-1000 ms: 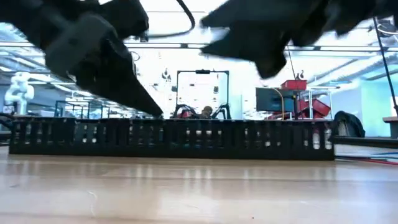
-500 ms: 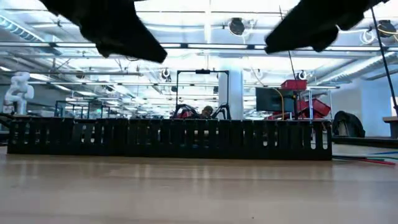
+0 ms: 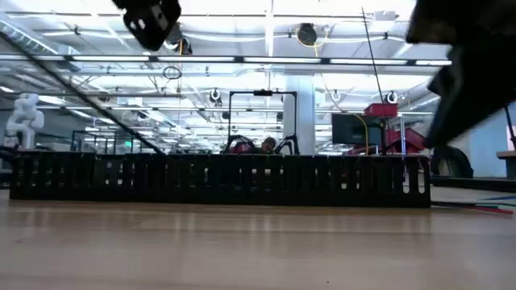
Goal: Ziptie cables
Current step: Put the cable wires into the cable duct
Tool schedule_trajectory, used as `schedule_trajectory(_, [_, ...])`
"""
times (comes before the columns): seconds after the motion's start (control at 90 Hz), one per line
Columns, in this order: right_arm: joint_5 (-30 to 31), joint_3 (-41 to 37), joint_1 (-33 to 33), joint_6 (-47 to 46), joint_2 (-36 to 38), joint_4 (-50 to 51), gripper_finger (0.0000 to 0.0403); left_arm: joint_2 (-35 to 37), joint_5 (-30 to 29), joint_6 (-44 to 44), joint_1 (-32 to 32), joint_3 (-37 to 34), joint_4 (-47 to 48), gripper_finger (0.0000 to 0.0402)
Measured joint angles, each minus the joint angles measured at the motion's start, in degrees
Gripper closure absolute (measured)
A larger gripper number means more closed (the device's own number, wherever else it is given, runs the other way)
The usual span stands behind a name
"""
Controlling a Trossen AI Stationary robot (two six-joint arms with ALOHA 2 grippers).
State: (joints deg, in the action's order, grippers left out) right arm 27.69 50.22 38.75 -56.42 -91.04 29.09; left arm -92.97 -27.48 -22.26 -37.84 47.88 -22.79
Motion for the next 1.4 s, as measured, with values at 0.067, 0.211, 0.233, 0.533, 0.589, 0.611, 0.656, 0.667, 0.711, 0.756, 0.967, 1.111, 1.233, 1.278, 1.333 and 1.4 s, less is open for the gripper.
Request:
schedule_trajectory(0.067, [-1.41,0.04,0.36,0.48,-2.6,-2.22,0.0309,0.18,-3.36,-0.33,-0.82,0.0,0.38,0.0308])
schedule_trajectory(0.211, [0.99,0.02,-0.79,1.23,-8.98,-5.09,0.0337,1.47,-8.2,0.32,-1.77,0.04,-0.02,0.0308])
schedule_trajectory(0.233, [1.67,0.04,-1.17,1.26,-9.81,-5.5,0.0341,1.63,-8.2,0.3,-1.72,0.03,0.08,0.0308])
schedule_trajectory(0.533, [4.84,0.2,-5.96,9.67,-13.6,-13.65,0.0386,2.86,-8.4,0.36,-1.68,0.02,3.03,0.0308])
schedule_trajectory(0.589, [5.52,0.14,-7.09,12.52,-13.73,-15.63,0.039,2.9,-8.41,0.18,-1.67,0.04,3.77,0.0308])
schedule_trajectory(0.611, [5.47,0.13,-7.55,13.64,-13.76,-16.36,0.0391,2.93,-8.44,0.0,-1.66,0.04,4.45,0.0308])
schedule_trajectory(0.656, [5.07,0.07,-8.47,15.65,-13.81,-18.21,0.0392,2.91,-8.69,-1.14,-1.67,0.04,6.05,0.0308])
schedule_trajectory(0.667, [4.96,0.05,-8.65,16.09,-13.79,-18.77,0.0392,2.91,-8.77,-1.4,-1.68,0.04,6.49,0.0308])
schedule_trajectory(0.711, [4.5,-0.08,-8.92,17.6,-13.47,-21.05,0.0392,2.91,-9.06,-3.26,-1.91,0.04,8.26,0.0308])
schedule_trajectory(0.756, [3.93,-0.13,-8.88,18.98,-12.72,-23.33,0.0392,2.91,-9.22,-5.46,-2.21,0.04,9.92,0.0308])
schedule_trajectory(0.967, [5.47,-0.04,-4.92,13.25,-6.58,-13.48,0.0401,1.65,-9.49,-22.37,-4.46,0.04,22.57,0.0308])
schedule_trajectory(1.111, [7.57,-0.02,-2.06,4.88,-6.07,-3.62,0.0402,-2.23,-9.48,-31.18,-6.78,0.02,24.07,0.0308])
schedule_trajectory(1.233, [9.22,-0.02,-1.42,1.37,-6.61,0.24,0.0403,-5.61,-9.47,-36.28,-8.09,0.03,26.11,0.0308])
schedule_trajectory(1.278, [10.63,-0.02,-1.48,1.29,-6.88,0.94,0.0403,-6.65,-9.46,-38.3,-8.11,0.03,28.25,0.0308])
schedule_trajectory(1.333, [12.3,-0.02,-2.01,1.46,-7.31,1.46,0.0403,-7.69,-9.47,-40.39,-8.11,0.02,31.67,0.0308])
schedule_trajectory(1.4, [12.87,-0.02,-3.23,1.65,-7.82,1.43,0.0403,-8.7,-9.45,-43.64,-7.87,0.04,36.43,0.0308])
